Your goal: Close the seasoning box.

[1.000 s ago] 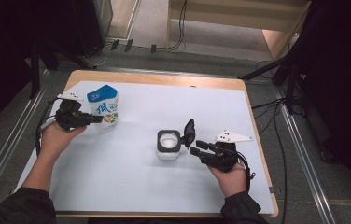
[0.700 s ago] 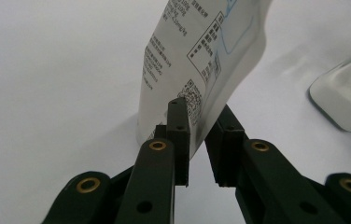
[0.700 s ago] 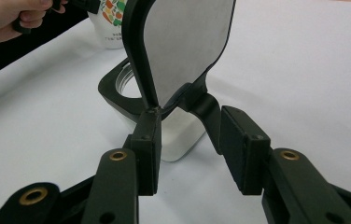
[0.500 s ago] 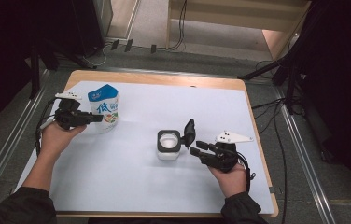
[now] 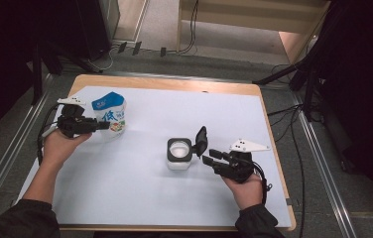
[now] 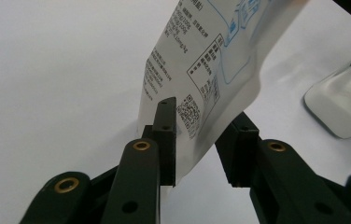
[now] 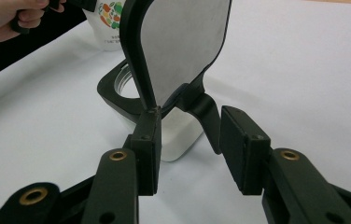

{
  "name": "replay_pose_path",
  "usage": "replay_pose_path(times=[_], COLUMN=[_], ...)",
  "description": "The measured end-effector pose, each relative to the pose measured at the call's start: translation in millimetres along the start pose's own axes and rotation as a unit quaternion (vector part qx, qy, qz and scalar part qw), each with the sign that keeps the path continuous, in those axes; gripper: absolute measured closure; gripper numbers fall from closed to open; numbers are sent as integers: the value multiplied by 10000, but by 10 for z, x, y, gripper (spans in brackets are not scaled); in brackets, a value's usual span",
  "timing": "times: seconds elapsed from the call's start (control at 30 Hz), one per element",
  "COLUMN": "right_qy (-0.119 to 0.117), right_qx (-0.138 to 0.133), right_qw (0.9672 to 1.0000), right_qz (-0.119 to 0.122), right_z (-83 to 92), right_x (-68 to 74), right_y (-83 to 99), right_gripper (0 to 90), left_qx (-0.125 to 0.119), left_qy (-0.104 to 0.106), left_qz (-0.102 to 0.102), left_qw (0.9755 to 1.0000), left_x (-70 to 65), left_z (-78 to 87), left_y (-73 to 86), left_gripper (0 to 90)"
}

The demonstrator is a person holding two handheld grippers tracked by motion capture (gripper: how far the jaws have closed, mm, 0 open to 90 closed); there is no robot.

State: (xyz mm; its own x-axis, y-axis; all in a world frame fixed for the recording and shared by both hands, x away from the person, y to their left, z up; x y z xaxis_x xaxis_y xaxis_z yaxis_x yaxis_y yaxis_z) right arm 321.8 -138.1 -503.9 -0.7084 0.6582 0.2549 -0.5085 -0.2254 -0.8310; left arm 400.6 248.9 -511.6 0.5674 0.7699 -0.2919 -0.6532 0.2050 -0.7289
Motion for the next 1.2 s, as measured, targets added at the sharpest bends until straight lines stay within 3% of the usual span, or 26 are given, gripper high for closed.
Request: replay_pose_path(times=[0.17,0.27,0.57,0.9,1.13,1.2], right_qy=[16,38,137,11,-115,-162], right_qx=[-20,-48,-78,-137,-135,-105], right_qw=[10000,10000,9999,9994,9997,9997], right_qz=[1,-3,26,-314,-177,-173], right_z=[19,34,85,123,74,54], right_x=[-12,-24,-74,-157,-174,-173], right_y=[-9,-19,-63,-232,-373,-390], right_gripper=[604,604,622,742,897,900], left_qx=[-52,-18,-6,144,149,126], left_qy=[-127,-89,-102,-62,55,122], left_qz=[18,10,-115,-134,-204,-234], left_qw=[9999,10000,9999,9998,9997,9996], left_x=[-8,-35,-144,-318,-504,-566], left_z=[62,102,228,281,278,270], left_y=[-9,12,78,218,263,264], left_gripper=[608,563,492,467,446,444])
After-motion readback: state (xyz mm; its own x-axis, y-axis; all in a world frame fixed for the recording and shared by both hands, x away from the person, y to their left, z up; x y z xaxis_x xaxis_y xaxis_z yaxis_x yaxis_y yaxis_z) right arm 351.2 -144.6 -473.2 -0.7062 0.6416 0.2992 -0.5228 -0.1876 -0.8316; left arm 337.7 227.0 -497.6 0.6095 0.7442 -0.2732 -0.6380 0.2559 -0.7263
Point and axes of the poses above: each handheld gripper's, and its own axes: z roughly backward along the jaws, y roughly out of its underside, x roughly to its left, the point moved 8 cm from there along -z, roughly forward along the jaws
